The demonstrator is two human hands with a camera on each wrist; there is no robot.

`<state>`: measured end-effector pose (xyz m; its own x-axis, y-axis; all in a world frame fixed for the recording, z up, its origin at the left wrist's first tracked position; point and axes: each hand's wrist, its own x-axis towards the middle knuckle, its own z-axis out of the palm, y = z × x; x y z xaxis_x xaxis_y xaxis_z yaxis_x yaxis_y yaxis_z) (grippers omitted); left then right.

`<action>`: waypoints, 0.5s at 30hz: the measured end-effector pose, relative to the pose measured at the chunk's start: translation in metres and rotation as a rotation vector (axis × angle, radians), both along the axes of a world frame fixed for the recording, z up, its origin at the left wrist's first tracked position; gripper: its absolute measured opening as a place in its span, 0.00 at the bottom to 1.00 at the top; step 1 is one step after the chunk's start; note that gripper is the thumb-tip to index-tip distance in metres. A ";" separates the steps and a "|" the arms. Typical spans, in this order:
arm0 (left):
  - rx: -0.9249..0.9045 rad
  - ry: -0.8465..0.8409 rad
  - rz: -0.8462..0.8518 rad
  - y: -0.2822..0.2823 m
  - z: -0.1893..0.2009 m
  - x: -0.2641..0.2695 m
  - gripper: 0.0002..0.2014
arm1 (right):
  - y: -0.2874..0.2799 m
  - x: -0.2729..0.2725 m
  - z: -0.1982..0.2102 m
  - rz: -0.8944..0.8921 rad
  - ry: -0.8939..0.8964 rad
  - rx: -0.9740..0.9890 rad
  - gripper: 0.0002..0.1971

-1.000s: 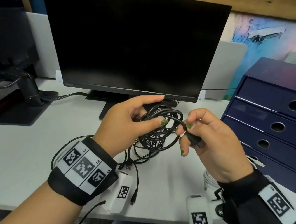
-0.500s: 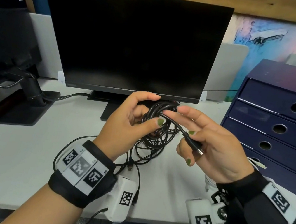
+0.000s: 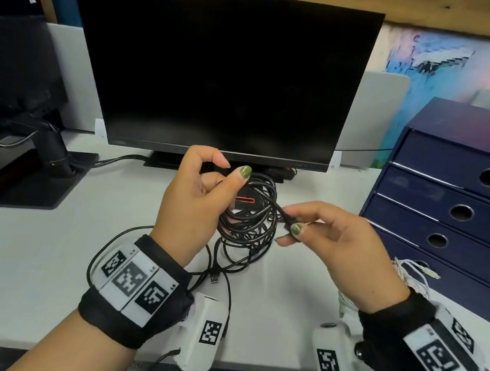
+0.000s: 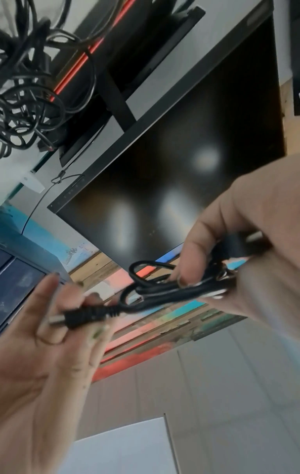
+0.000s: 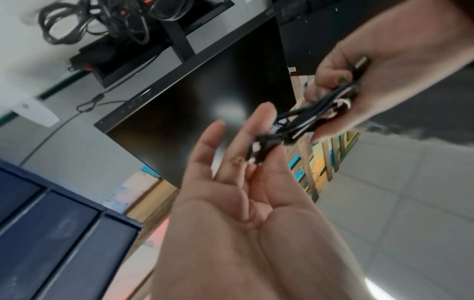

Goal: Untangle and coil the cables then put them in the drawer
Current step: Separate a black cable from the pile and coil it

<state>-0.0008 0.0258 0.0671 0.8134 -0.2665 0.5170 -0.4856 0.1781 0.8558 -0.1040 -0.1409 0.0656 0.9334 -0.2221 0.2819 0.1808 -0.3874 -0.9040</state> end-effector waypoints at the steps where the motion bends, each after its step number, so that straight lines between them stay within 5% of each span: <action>1: -0.010 0.007 -0.008 -0.001 0.001 -0.001 0.09 | 0.000 0.000 -0.002 -0.019 0.013 -0.049 0.14; 8: -0.014 -0.013 -0.040 -0.004 0.000 -0.011 0.19 | 0.001 -0.003 0.002 0.070 0.189 0.029 0.14; 15: -0.081 -0.140 0.063 -0.011 0.002 -0.018 0.16 | 0.014 -0.004 -0.003 0.196 0.193 0.084 0.09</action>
<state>-0.0191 0.0147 0.0694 0.7456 -0.1699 0.6444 -0.6116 0.2095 0.7629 -0.1076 -0.1265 0.0622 0.9954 -0.0476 0.0831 0.0662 -0.2847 -0.9563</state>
